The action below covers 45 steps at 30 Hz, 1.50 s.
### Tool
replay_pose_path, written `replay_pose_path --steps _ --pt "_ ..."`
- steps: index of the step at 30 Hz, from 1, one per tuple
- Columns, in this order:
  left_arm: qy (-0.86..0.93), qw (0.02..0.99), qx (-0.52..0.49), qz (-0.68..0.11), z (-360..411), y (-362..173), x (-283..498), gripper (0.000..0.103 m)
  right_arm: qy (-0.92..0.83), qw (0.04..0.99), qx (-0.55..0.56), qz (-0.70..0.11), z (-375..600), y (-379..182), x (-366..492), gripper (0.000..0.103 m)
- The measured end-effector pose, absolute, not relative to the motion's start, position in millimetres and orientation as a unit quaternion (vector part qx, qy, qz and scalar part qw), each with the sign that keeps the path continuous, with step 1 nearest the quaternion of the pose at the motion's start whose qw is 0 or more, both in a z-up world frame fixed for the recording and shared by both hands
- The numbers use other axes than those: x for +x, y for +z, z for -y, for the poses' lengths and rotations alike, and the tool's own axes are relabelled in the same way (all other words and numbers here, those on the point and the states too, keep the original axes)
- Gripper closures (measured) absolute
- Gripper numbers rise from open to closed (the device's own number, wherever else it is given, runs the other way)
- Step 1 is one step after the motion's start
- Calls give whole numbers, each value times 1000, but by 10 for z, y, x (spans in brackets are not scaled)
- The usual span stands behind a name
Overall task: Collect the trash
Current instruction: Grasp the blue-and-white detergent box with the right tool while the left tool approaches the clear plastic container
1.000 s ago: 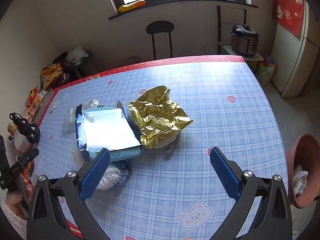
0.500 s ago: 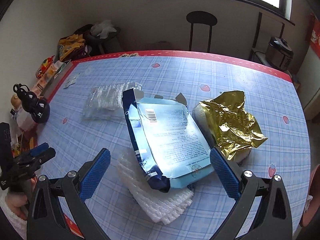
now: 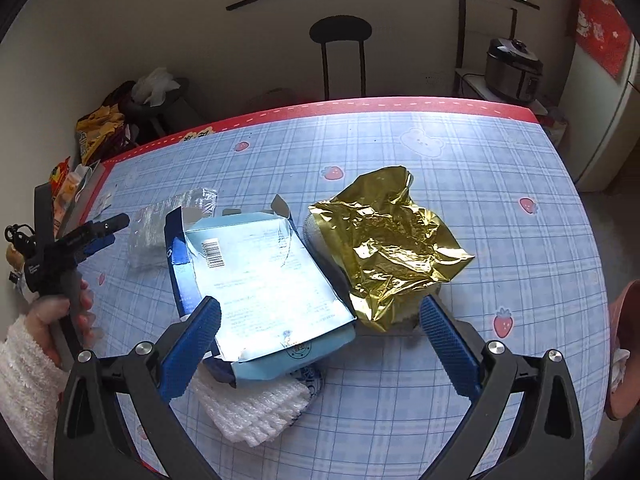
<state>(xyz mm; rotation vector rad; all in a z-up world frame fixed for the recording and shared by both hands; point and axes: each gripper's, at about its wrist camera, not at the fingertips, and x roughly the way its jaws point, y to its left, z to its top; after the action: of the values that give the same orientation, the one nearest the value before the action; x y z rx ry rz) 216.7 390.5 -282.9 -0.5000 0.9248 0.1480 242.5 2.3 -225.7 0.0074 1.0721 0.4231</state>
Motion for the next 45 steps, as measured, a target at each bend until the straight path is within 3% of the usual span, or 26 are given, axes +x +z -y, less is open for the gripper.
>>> replay_pose_path --steps 12,22,30,34,45 --pt "16 827 -227 -514 -4084 -3149 3090 7 183 830 18 -526 221 -2432 2490 5" --pt "-70 805 -205 -552 -3827 -3190 2537 7 193 830 27 -523 233 -2399 2447 5" --pt "-136 793 -87 -588 -3101 -3256 1942 7 208 826 29 -524 196 -2401 2303 5" --pt "-123 795 -103 -585 -2957 -3239 1949 6 210 826 30 -522 197 -2395 2254 6" --pt "-54 798 -15 -600 -2526 -3351 2195 6 195 831 41 -519 376 -2363 2198 5"
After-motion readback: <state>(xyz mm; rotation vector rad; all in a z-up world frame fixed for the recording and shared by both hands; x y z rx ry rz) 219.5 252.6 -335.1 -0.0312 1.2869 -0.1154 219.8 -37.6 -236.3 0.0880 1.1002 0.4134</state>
